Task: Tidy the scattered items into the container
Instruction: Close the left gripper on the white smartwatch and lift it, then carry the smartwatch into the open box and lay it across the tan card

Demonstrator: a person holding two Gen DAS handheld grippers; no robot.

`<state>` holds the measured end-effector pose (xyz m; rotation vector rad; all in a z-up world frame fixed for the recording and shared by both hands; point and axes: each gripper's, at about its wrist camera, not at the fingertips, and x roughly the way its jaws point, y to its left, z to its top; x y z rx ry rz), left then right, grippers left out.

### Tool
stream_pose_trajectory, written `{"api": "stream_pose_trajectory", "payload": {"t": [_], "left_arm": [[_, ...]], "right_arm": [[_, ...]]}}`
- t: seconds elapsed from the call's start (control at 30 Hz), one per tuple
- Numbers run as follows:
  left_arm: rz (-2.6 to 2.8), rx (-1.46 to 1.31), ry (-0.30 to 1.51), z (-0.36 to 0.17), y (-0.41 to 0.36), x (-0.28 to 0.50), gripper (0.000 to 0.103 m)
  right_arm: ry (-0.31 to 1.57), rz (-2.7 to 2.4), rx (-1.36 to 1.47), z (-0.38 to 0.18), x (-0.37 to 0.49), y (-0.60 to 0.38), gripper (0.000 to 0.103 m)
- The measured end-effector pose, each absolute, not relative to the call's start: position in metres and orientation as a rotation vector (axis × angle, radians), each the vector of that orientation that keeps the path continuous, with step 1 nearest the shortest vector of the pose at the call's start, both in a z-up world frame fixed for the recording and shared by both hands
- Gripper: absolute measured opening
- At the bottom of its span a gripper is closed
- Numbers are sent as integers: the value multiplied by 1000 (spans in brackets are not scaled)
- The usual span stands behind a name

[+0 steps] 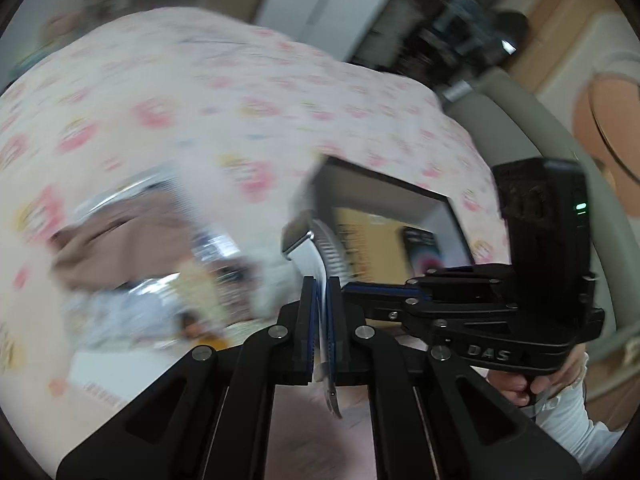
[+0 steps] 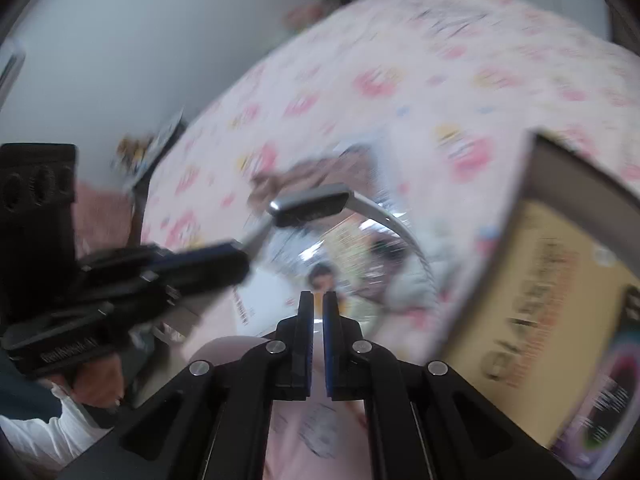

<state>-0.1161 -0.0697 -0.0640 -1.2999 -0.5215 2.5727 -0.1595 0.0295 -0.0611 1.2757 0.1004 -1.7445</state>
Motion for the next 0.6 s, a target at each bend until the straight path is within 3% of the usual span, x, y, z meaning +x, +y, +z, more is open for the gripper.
{"api": "stream_pose_trajectory", "payload": {"t": [0.2, 0.6], "left_arm": [[2433, -1312, -416, -72, 18, -169, 3], [2297, -1508, -174, -139, 135, -215, 2]], "right_arm": [[-12, -1938, 1279, -48, -198, 138, 3], [-160, -2093, 1414, -103, -245, 255, 3]]}}
